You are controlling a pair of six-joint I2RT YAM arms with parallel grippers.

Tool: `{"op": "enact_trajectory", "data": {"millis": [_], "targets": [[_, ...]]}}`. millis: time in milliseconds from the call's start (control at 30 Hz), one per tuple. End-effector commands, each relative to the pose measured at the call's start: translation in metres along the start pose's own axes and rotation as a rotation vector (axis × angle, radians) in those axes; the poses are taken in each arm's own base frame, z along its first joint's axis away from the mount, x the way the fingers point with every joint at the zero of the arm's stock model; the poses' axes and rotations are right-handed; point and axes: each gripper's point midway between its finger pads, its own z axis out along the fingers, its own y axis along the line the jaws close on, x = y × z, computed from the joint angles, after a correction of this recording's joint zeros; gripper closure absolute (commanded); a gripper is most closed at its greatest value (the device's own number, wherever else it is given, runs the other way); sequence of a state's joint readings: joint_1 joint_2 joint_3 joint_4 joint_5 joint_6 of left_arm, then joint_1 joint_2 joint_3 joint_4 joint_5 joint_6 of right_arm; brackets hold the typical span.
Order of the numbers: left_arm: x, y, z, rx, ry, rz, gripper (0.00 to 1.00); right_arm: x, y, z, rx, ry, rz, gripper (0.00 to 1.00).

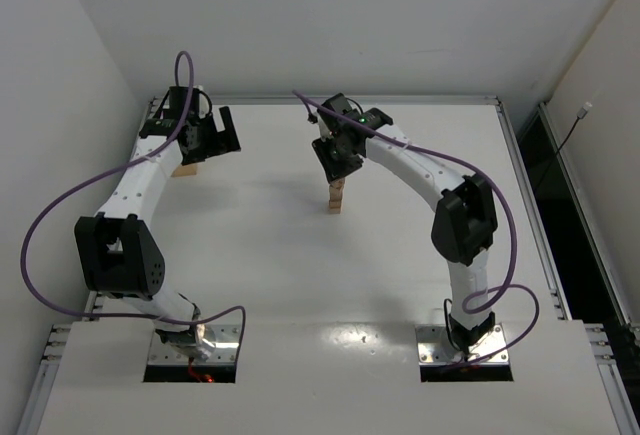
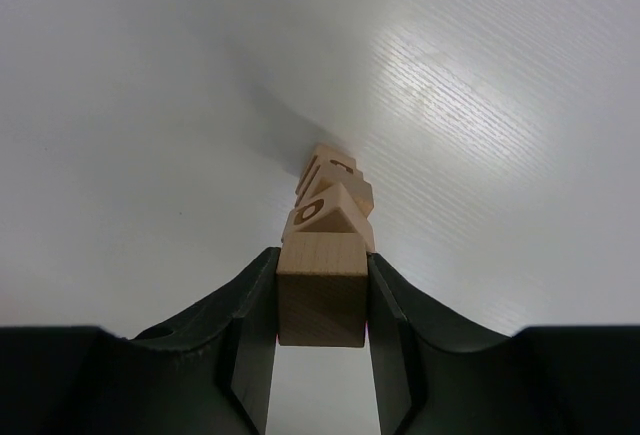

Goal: Build the wood block tower

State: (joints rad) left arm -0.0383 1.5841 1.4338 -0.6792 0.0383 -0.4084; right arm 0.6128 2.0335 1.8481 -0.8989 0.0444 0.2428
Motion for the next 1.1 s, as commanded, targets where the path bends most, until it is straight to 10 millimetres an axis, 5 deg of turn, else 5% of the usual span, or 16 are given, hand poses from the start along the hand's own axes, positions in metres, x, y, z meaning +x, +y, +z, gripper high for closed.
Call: {"op": "enact_trajectory", "data": {"millis": [0, 133, 267, 367, 533, 567, 633, 733, 800, 900, 967, 1067], "targets": [[-0.004, -0.007, 0.0, 0.025, -0.018, 0.006, 0.04, -0.014, -0.001, -0.002, -0.004, -0.039, 0.006, 0.66], [-0.004, -0.009, 0.0, 0.033, -0.015, 0.006, 0.04, -0.011, -0.003, 0.0, 0.006, -0.031, 0.006, 0.5], [-0.004, -0.009, 0.0, 0.033, -0.015, 0.006, 0.04, -0.013, -0.01, -0.004, 0.022, -0.042, 0.006, 0.18], [-0.006, -0.009, 0.0, 0.036, -0.024, 0.006, 0.04, -0.02, -0.002, -0.015, -0.034, -0.069, -0.036, 0.11], [0.003, -0.008, -0.003, 0.042, -0.011, 0.006, 0.04, -0.044, 0.013, -0.057, -0.133, -0.275, -0.166, 0.01], [0.002, -0.011, -0.006, 0.057, -0.022, 0.007, 0.04, -0.055, 0.015, -0.095, -0.141, -0.395, -0.183, 0.01], [0.008, -0.012, -0.006, 0.078, -0.013, 0.016, 0.02, -0.062, 0.012, -0.116, -0.121, -0.546, -0.209, 0.01], [0.011, -0.01, -0.011, 0.079, -0.019, 0.056, 0.01, -0.058, -0.01, -0.155, -0.016, -0.657, -0.2, 0.01], [0.02, -0.003, -0.006, 0.058, -0.004, 0.081, 0.01, -0.049, -0.052, -0.159, 0.119, -0.631, -0.13, 0.01], [0.031, 0.007, -0.002, 0.028, 0.015, 0.113, 0.01, -0.003, -0.125, -0.142, 0.263, -0.516, 0.029, 0.01], [0.037, 0.013, 0.004, 0.006, 0.034, 0.123, 0.01, 0.046, -0.175, -0.122, 0.339, -0.394, 0.146, 0.01], [0.047, 0.024, 0.012, -0.04, 0.063, 0.147, 0.01, 0.102, -0.206, -0.094, 0.365, -0.215, 0.24, 0.01]]}}
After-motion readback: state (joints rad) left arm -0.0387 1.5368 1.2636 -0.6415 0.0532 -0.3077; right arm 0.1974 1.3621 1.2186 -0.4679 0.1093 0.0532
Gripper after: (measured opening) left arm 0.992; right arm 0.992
